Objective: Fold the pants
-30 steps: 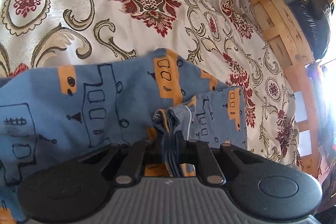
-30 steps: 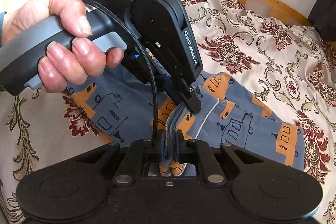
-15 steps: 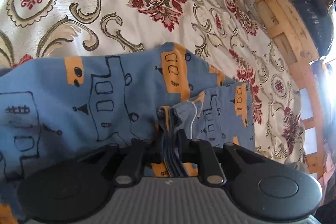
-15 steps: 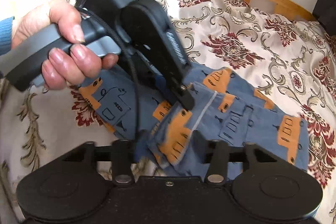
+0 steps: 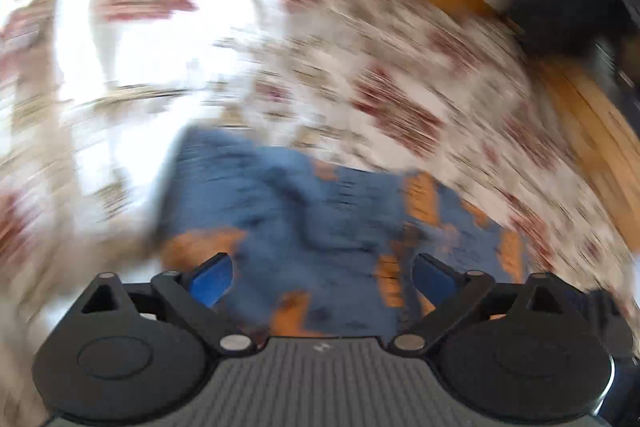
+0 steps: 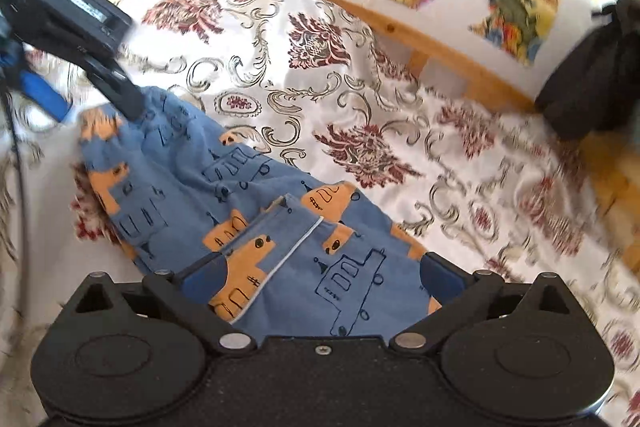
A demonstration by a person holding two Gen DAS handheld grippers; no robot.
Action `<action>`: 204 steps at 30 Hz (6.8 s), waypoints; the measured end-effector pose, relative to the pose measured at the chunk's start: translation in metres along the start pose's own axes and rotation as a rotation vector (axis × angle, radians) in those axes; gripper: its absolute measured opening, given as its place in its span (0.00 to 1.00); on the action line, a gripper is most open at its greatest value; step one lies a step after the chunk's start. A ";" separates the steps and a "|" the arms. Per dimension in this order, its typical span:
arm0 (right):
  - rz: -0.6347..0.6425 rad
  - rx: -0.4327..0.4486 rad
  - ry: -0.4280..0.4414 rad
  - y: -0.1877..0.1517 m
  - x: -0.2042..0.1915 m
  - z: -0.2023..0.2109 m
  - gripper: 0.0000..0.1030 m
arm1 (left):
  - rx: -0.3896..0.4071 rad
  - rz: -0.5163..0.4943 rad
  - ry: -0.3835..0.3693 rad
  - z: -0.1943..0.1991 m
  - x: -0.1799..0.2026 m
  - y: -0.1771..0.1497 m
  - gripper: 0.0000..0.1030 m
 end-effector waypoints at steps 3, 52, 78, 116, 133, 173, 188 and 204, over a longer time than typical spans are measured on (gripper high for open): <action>0.045 0.023 -0.001 -0.003 -0.011 -0.004 0.99 | 0.069 0.127 0.130 0.010 -0.031 -0.012 0.98; 0.033 0.051 -0.030 -0.011 -0.027 -0.027 0.99 | 0.193 0.513 -0.005 -0.040 -0.087 0.011 0.36; -0.149 0.114 0.184 -0.005 0.100 0.032 0.99 | 0.385 -0.049 0.030 0.021 0.046 0.026 0.15; -0.966 -0.052 0.572 -0.086 0.200 -0.007 0.12 | 0.309 -0.907 0.168 -0.053 0.314 -0.150 0.16; -0.846 -0.215 0.394 -0.134 0.202 -0.025 0.29 | 0.176 -0.873 0.058 -0.097 0.330 -0.179 0.21; -0.223 -0.022 0.302 -0.089 0.131 -0.015 0.57 | 0.263 -0.549 -0.137 -0.035 0.172 -0.037 0.88; -0.436 -0.082 0.140 -0.117 0.174 0.009 0.77 | -0.055 -0.387 -0.078 -0.117 0.114 -0.042 0.86; -0.363 -0.161 0.421 -0.107 0.094 0.017 0.78 | 0.027 -0.438 0.011 -0.067 0.102 -0.045 0.88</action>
Point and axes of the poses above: each gripper's, at about its wrist camera, not at the fingertips, and z roughly against the way its jaws point, x to its right, y to its top, the point moved 10 cm from there along -z, roughly the way its jaws point, and after that the axes turned 7 degrees about z, right-handed, at the moved point
